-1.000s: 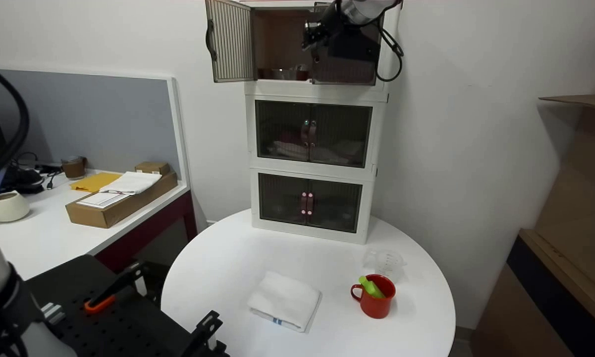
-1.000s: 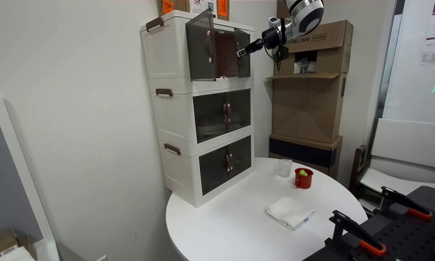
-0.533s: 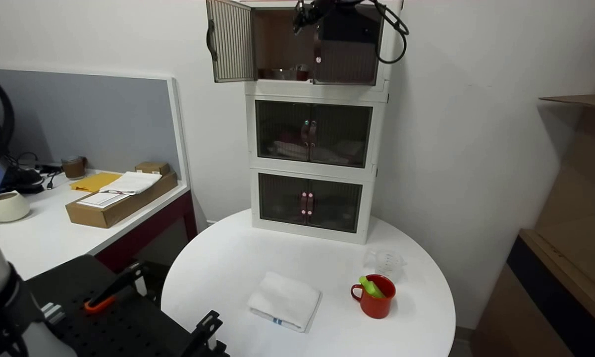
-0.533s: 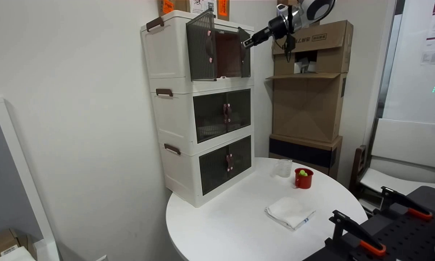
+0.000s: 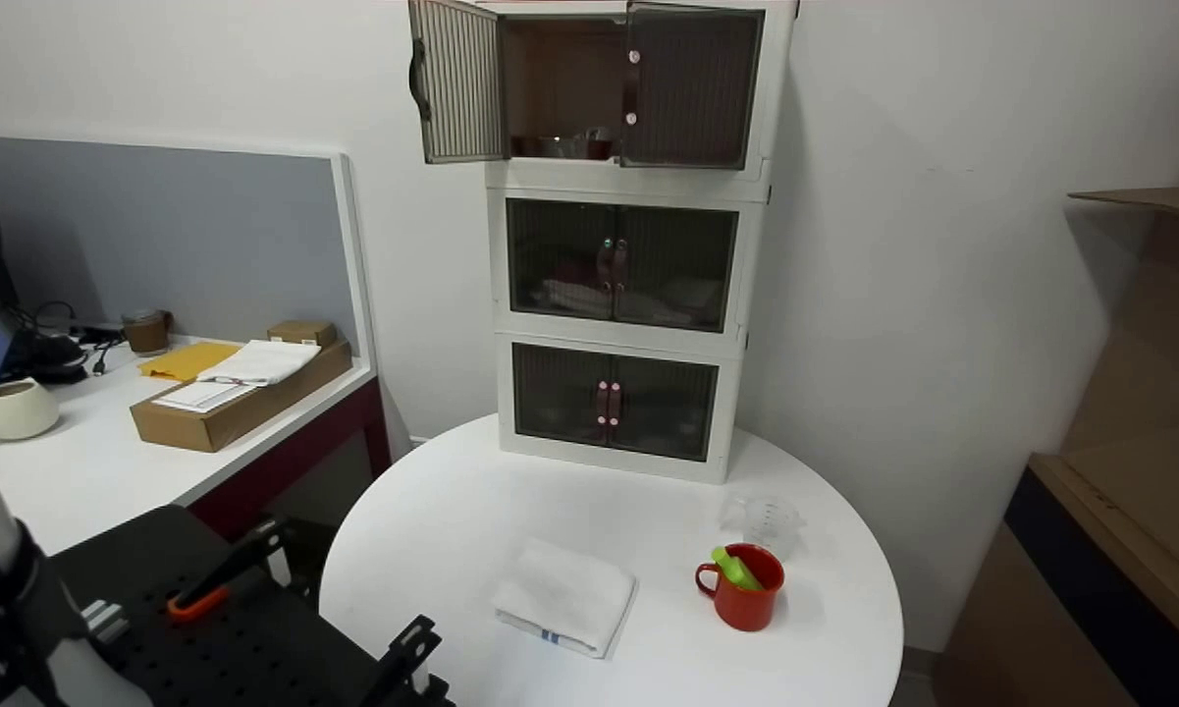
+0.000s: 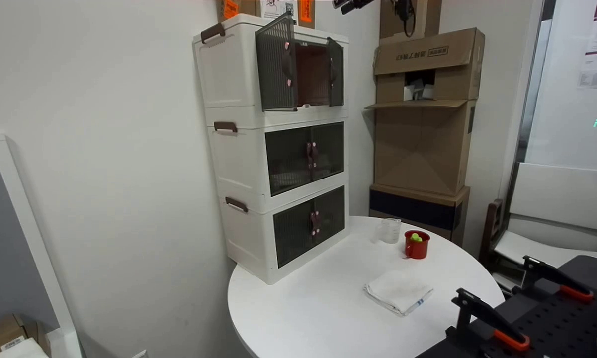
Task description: Open the doors to the compartment
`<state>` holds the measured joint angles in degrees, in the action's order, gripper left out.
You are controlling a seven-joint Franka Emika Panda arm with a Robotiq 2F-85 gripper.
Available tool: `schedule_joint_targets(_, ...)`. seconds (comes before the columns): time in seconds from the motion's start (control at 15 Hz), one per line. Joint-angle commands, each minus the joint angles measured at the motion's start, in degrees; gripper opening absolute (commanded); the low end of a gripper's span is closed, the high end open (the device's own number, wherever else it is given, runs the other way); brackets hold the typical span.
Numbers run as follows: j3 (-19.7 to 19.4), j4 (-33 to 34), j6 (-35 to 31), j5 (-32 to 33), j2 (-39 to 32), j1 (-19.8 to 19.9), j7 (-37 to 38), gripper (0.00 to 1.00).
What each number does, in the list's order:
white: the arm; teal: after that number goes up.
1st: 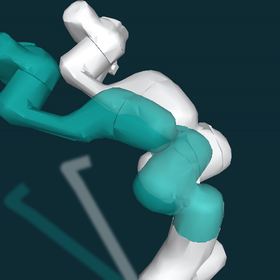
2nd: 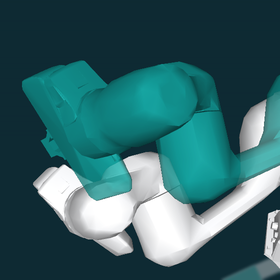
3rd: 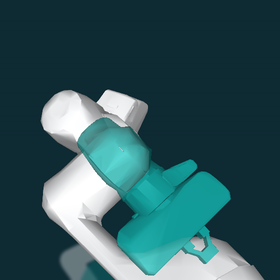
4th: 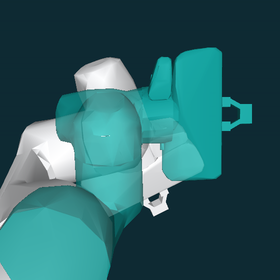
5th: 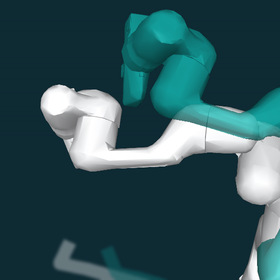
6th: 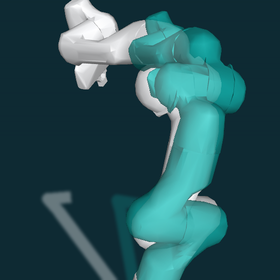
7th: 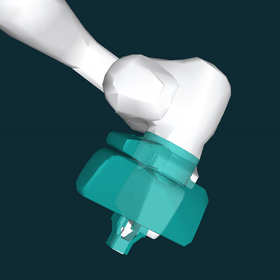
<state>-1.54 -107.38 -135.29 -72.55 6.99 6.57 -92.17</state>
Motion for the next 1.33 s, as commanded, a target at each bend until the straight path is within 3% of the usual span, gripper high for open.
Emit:
schedule_joint_targets(0.0, 2.32, 0.33, -7.18, 13.31, 3.06, -2.05, 15.17, 1.0)
schedule_joint_targets(0.07, 2.24, 0.47, -6.03, 17.76, 3.03, -1.99, 19.75, 1.0)
schedule_joint_targets(0.13, 5.42, 1.66, -2.4, 21.02, 2.55, 2.48, 24.48, 1.0)
schedule_joint_targets(0.4, 9.23, 9.15, 10.66, 32.54, 1.79, 10.54, 42.49, 1.0)
schedule_joint_targets(0.6, 12.04, 17.09, 21.28, 37.41, 0.9, 15.91, 55.01, 1.0)
schedule_joint_targets(0.73, 13.69, 22.6, 25.55, 39.74, -0.71, 17.42, 63.3, 1.0)
schedule_joint_targets(0.87, 15.24, 26.6, 26.29, 42.62, -2.68, 17.75, 71.59, 1.0)
schedule_joint_targets(1.07, 17.47, 30.41, 24.78, 52.48, -6.75, 16.58, 84.34, 1.0)
schedule_joint_targets(1.13, 10.98, 31.56, 24.81, 56.99, -8.56, 8.39, 88.5, 1.0)
schedule_joint_targets(1.27, 9.24, 33.81, 26.29, 61.24, -11.89, 5.22, 93.67, 1.0)
